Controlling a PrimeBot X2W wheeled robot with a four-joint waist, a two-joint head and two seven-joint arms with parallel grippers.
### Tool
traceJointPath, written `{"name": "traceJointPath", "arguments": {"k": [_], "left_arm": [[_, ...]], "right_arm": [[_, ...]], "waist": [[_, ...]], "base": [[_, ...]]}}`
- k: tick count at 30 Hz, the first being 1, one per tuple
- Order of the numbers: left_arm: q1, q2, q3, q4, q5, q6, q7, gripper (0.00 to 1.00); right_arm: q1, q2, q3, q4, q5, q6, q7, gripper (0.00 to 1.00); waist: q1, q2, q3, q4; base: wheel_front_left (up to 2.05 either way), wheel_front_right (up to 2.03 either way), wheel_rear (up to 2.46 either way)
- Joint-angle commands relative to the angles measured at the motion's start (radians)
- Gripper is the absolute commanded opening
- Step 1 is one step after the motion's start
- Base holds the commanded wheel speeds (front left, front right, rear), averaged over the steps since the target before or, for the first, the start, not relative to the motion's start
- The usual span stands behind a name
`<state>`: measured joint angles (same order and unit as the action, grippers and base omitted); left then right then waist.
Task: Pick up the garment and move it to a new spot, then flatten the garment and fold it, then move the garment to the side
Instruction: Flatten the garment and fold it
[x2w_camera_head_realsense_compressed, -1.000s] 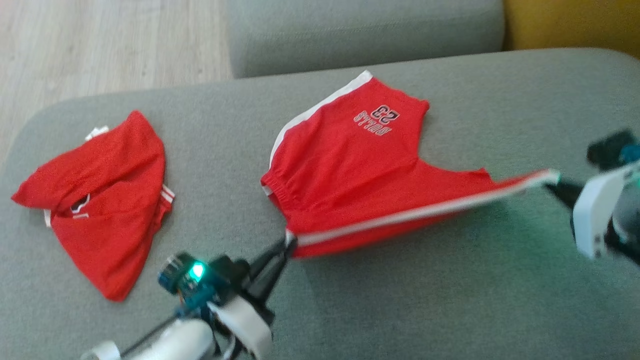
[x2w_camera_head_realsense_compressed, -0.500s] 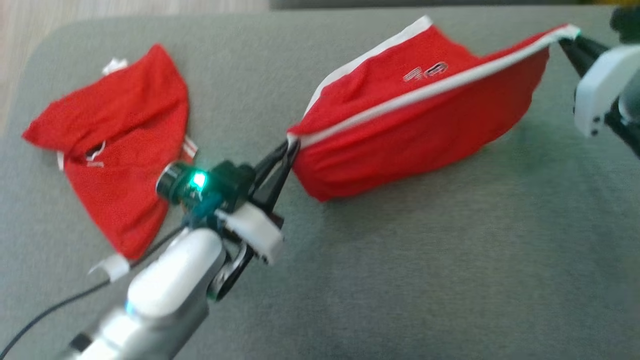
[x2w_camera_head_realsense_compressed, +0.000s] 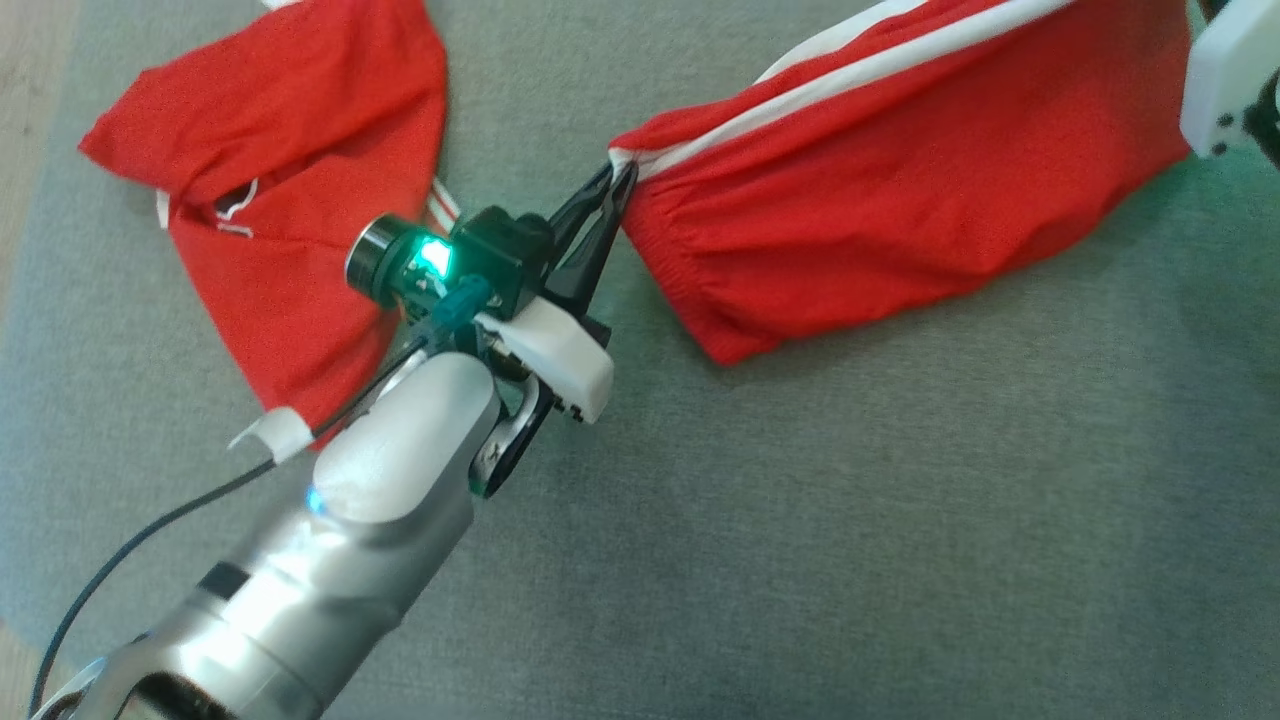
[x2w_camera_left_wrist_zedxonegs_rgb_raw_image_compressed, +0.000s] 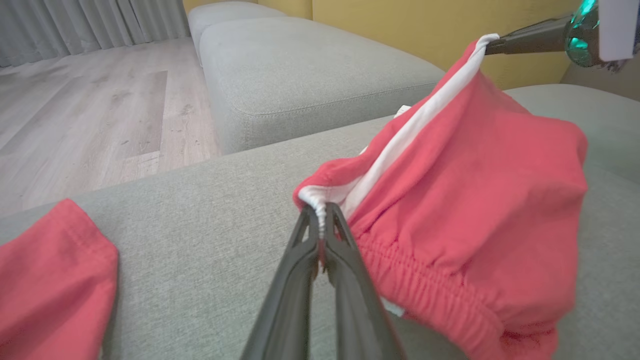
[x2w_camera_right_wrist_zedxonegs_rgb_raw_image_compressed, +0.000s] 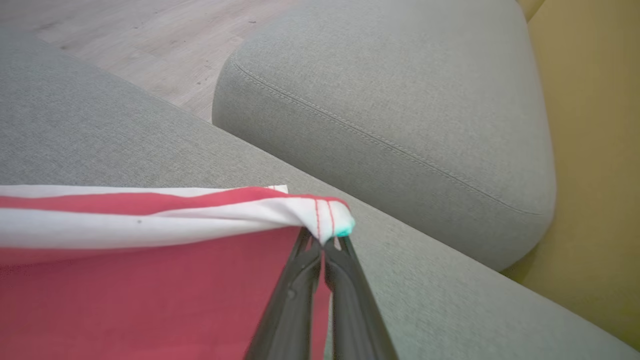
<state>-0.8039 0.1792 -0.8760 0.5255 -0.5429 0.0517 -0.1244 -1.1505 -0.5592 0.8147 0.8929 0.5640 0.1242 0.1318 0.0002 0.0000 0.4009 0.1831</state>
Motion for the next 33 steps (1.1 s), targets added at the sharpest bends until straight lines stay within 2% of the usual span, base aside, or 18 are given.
{"name": "traceJointPath", "arguments": {"k": [1, 7, 14, 15, 16, 17, 18, 19, 20, 27, 33], "left_arm": [[-0.051, 0.010, 0.033, -0.002, 0.009, 0.000, -0.018, 0.00], [-0.090, -0.030, 0.029, 0.064, 0.008, -0.011, -0.053, 0.00], [-0.113, -0.048, 0.021, 0.107, 0.010, -0.025, -0.077, 0.00], [-0.115, -0.050, 0.020, 0.113, 0.009, -0.027, -0.079, 0.00], [-0.118, -0.052, 0.019, 0.118, 0.009, -0.028, -0.081, 0.00], [-0.121, -0.053, 0.020, 0.123, 0.009, -0.026, -0.084, 0.22], [-0.121, -0.053, 0.020, 0.123, 0.009, -0.026, -0.084, 0.22], [-0.123, -0.054, 0.021, 0.129, 0.010, -0.022, -0.088, 0.79], [-0.124, -0.055, 0.022, 0.134, 0.012, -0.018, -0.093, 1.00], [-0.115, -0.038, 0.047, 0.166, 0.009, 0.006, -0.118, 1.00], [-0.083, 0.000, 0.088, 0.167, -0.002, 0.030, -0.132, 1.00]], "right_arm": [[-0.034, 0.011, -0.001, 0.006, -0.010, 0.007, -0.021, 0.00], [-0.091, 0.037, 0.040, 0.087, -0.027, 0.007, -0.049, 0.00], [-0.119, 0.047, 0.079, 0.140, -0.007, 0.007, -0.054, 0.00], [-0.122, 0.047, 0.084, 0.147, -0.004, 0.007, -0.055, 0.36], [-0.127, 0.047, 0.085, 0.159, -0.003, 0.007, -0.055, 1.00], [-0.131, 0.048, 0.088, 0.169, -0.004, 0.007, -0.058, 1.00], [-0.131, 0.048, 0.088, 0.169, -0.004, 0.007, -0.058, 1.00], [-0.132, 0.050, 0.092, 0.177, -0.004, 0.007, -0.063, 1.00], [-0.134, 0.052, 0.093, 0.185, -0.002, 0.007, -0.069, 1.00], [-0.133, 0.071, 0.078, 0.233, 0.033, 0.007, -0.131, 1.00], [-0.101, 0.099, 0.034, 0.259, 0.078, 0.007, -0.251, 1.00]], "waist": [[-0.0002, 0.0000, 0.031, 0.024], [-0.0002, 0.0000, 0.066, 0.047], [-0.0002, 0.0000, 0.087, 0.055], [-0.0002, 0.0000, 0.089, 0.055], [-0.0002, 0.0000, 0.090, 0.055], [-0.0002, 0.0000, 0.091, 0.055], [-0.0002, 0.0000, 0.091, 0.055], [-0.0002, 0.0000, 0.090, 0.054], [-0.0002, 0.0000, 0.088, 0.053], [-0.0002, 0.0000, 0.041, 0.030], [-0.0002, 0.0000, -0.041, -0.003]], "base": [[0.00, 0.00, 0.00], [0.00, 0.00, 0.00], [0.00, 0.00, 0.00], [0.00, 0.00, 0.00], [0.00, 0.00, 0.00], [0.00, 0.00, 0.00], [0.00, 0.00, 0.00], [0.00, 0.00, 0.00], [0.00, 0.00, 0.00], [0.00, 0.00, 0.00], [0.00, 0.00, 0.00]]}}
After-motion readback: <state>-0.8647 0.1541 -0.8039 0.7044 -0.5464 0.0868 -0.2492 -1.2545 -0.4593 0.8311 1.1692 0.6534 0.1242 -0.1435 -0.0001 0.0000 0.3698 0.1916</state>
